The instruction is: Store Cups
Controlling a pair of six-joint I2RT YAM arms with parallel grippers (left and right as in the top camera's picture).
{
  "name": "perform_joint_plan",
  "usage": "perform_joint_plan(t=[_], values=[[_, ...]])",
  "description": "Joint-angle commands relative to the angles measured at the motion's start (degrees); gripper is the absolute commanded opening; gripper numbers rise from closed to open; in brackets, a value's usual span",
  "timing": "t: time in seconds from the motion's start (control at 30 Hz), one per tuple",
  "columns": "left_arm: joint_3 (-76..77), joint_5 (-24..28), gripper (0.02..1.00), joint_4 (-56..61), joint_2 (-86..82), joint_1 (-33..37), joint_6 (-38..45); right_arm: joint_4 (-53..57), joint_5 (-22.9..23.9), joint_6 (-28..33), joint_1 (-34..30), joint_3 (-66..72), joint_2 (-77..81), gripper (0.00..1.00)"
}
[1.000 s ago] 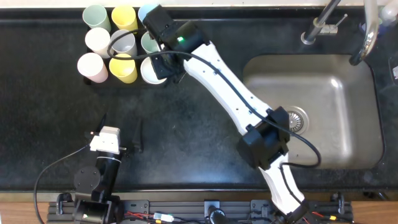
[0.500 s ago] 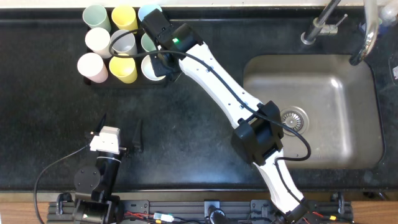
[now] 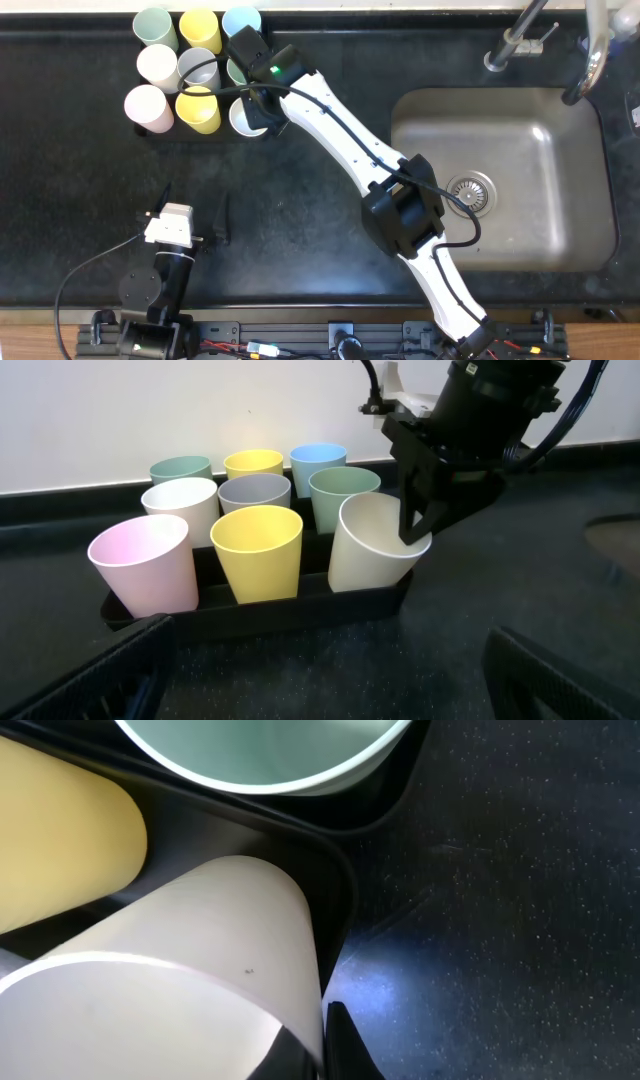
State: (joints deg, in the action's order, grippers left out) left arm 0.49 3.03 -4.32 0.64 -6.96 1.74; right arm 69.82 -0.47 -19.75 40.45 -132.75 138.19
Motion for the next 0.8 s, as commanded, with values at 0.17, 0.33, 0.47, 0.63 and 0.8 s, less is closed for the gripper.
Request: perform_joint_plan(t=[0.17, 0.33, 0.47, 0.63, 0.8], values=[[-0.04, 0.76, 1.000, -0.13, -0.48, 0.57, 1.07, -1.36, -0.15, -1.09, 0.52, -1.36, -0.31, 0.332], [-0.04, 0.76, 1.000, -0.13, -0.48, 0.57, 1.07, -0.94, -0.11, -0.74, 0.46, -3.69, -2.67, 0.507], [-0.04, 0.76, 1.000, -0.13, -0.48, 0.57, 1.07, 0.94, 0.13, 2.38, -2.78, -3.80, -13.35, 0.654], [-0.04, 0.76, 1.000, -0.13, -0.48, 0.57, 1.07, 5.99, 0.17, 10.80, -9.07, -3.08, -24.74, 0.904], [-0.04, 0.76, 1.000, -0.13, -0.48, 0.57, 1.07, 9.55, 0.52, 17.68, -20.55, 3.82, -38.60, 0.998]])
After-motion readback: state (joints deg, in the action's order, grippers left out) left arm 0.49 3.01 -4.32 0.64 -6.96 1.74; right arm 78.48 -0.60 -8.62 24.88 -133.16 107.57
